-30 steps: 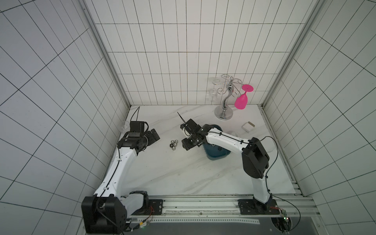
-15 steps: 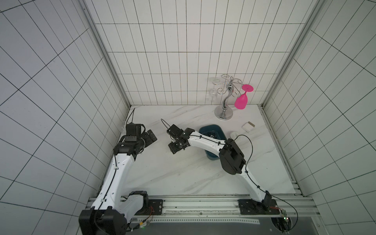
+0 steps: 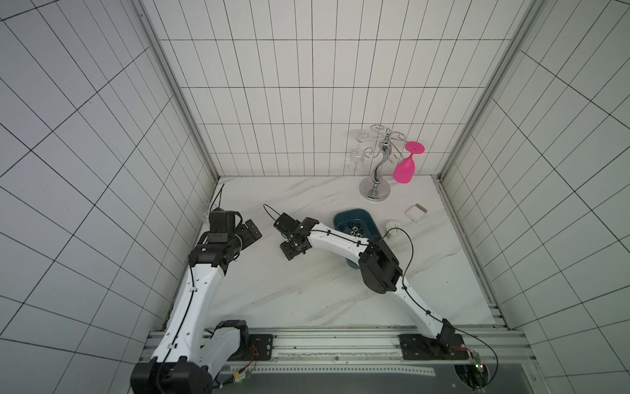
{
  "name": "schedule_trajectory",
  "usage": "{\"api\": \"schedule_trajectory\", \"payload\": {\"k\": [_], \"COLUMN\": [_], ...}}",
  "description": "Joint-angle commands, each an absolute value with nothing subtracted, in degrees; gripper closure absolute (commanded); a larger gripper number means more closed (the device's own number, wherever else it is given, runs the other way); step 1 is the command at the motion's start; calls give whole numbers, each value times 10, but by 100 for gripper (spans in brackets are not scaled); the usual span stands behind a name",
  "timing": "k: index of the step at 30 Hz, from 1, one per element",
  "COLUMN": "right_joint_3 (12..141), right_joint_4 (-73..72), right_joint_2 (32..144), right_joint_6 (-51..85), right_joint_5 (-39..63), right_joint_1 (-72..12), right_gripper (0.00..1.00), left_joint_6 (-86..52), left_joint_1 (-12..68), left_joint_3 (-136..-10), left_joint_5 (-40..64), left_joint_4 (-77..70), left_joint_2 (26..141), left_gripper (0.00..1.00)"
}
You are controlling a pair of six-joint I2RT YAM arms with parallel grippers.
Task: Put the nuts on the desktop into the storage box
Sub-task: Pick up the nut from the center of the board, then place the nut in the storage box.
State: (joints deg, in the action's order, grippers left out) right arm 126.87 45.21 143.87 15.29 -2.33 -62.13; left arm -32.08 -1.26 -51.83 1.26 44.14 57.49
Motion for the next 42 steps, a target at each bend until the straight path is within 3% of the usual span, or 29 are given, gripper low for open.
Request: {"api": "schedule_trajectory", "payload": {"k": [1, 3, 8, 13, 21, 29, 35, 42], "right_joint_3": [1290, 1292, 1280, 1224, 1079, 918, 896, 925], "right_joint_4": [471, 470, 474, 450, 382, 374, 394, 412], "right_joint_2": [1461, 1462, 1452, 1398, 1217, 1070, 1082, 1144], "right_joint_6": [154, 152, 152, 155, 173, 168, 155, 142], "right_joint_5": [-38, -36, -32, -33, -43, -37, 8, 34], "right_joint_1": [-624, -624, -623, -621, -572, -452, -376, -359], "right_gripper": [44, 49, 71, 80, 81, 80, 80, 79], "left_joint_6": [-313, -313, -313, -319, -344, -343, -343, -340], "left_joint_1": [-16, -16, -16, -16, -13, 46, 56, 58], "left_joint_3": [-518, -519, -518, -518, -505, -513, -521, -527], "left_joint_5": [4, 4, 3, 8, 88, 104, 100, 95], "left_joint_4": [431, 432, 431, 427, 394, 367, 368, 374], "left_joint_2": [568, 569, 569, 575, 596, 620, 629, 632], "left_gripper": [2, 2, 2, 2, 2, 2, 2, 2]}}
